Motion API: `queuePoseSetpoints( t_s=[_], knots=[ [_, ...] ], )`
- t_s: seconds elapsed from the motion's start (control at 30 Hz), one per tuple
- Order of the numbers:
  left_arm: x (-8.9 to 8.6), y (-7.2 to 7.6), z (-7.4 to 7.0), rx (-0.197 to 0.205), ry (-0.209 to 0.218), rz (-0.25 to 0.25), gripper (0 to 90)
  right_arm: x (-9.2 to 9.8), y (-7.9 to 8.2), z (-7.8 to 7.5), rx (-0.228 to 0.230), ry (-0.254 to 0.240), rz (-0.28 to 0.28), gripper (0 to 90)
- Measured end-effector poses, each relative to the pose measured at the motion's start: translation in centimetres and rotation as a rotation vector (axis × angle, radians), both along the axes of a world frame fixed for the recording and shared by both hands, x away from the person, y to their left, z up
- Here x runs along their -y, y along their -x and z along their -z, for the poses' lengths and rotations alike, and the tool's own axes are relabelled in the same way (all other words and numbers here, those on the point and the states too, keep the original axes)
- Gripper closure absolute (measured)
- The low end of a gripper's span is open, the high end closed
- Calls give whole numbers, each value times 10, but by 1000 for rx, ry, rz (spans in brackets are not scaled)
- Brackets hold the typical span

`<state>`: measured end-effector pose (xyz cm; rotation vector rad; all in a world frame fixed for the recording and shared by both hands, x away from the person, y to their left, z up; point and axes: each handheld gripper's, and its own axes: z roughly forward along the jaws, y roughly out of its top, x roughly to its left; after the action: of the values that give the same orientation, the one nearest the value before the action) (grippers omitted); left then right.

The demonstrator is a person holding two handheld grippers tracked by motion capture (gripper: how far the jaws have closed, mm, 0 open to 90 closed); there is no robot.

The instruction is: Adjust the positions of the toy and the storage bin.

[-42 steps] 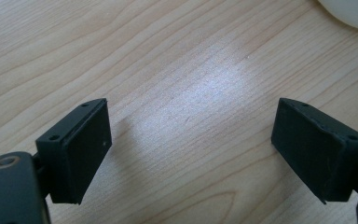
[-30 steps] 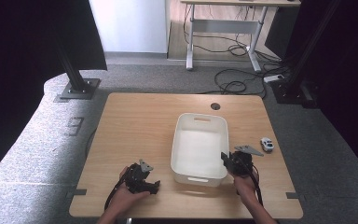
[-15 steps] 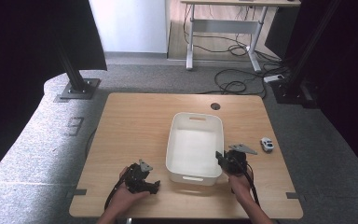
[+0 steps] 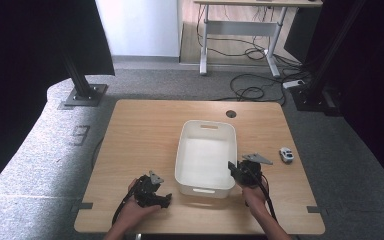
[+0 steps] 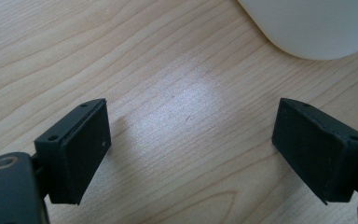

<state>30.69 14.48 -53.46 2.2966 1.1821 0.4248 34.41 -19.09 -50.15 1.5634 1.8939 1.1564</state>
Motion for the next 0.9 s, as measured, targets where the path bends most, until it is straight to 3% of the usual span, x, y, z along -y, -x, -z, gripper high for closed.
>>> queuePoseSetpoints(
  t_s=[0.47, 0.67, 0.73, 0.9],
  knots=[
    [0, 0, 0, 0, -1, 3, 121, -1, 1, 1, 4, -1, -29, 624],
    [1, 2, -1, 4, -10, 10, 121, 11, 6, -8, 79, -40, -84, 512],
    [1, 2, 0, 4, -8, 8, 121, 17, 8, -12, 84, -46, -113, 502],
    [-1, 4, 0, 1, -3, 8, 121, 33, 14, -17, 104, -21, -163, 452]
  ],
)
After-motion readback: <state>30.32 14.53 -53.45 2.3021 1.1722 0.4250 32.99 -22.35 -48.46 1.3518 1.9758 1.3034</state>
